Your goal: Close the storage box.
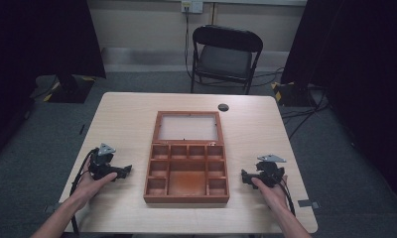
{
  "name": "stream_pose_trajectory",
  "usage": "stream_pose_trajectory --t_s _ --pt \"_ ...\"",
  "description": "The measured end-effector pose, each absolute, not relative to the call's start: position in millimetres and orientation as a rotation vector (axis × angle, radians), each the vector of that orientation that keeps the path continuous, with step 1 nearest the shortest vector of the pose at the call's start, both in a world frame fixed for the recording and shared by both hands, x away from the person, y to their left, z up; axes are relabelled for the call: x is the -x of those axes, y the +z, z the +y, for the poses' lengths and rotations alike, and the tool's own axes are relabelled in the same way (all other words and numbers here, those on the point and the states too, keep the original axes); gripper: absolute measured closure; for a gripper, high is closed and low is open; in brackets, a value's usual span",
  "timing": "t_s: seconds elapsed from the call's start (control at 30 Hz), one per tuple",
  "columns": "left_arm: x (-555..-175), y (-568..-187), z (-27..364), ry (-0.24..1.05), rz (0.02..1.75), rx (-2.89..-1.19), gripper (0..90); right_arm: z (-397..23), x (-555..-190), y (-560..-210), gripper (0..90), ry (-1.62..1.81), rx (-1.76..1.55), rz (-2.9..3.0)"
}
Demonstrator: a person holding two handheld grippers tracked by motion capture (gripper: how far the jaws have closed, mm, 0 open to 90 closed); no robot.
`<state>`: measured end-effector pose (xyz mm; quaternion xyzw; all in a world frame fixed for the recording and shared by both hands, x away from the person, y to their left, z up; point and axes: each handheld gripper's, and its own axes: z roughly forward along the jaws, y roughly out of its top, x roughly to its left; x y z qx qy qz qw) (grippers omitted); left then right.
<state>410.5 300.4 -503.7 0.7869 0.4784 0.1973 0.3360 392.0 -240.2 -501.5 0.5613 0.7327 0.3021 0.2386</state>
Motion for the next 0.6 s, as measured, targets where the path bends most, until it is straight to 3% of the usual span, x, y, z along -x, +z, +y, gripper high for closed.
stream_pose_trajectory --t_s 0.27,0.37,0.43,0.47,0.53,0.6 --pt "-409 -503 300 0.523 1.250 -2.050 0.2 -239 -392 -501 0.0 0.814 -1.551 2.005" --pt "-408 -502 300 0.516 1.235 -2.065 6.0 -240 -392 -499 0.5 0.809 -1.558 2.018" --pt "-407 -500 301 0.517 1.225 -2.055 16.6 -240 -392 -498 5.8 0.800 -1.564 2.002" --pt "-407 -499 300 0.512 1.230 -2.043 16.6 -240 -392 -498 5.8 0.800 -1.564 2.002" --pt "-407 -497 301 0.499 1.218 -2.050 16.5 -240 -391 -496 15.8 0.813 -1.556 1.994" --pt "-406 -494 302 0.499 1.212 -2.039 18.6 -240 -391 -496 15.0 0.816 -1.549 2.004"
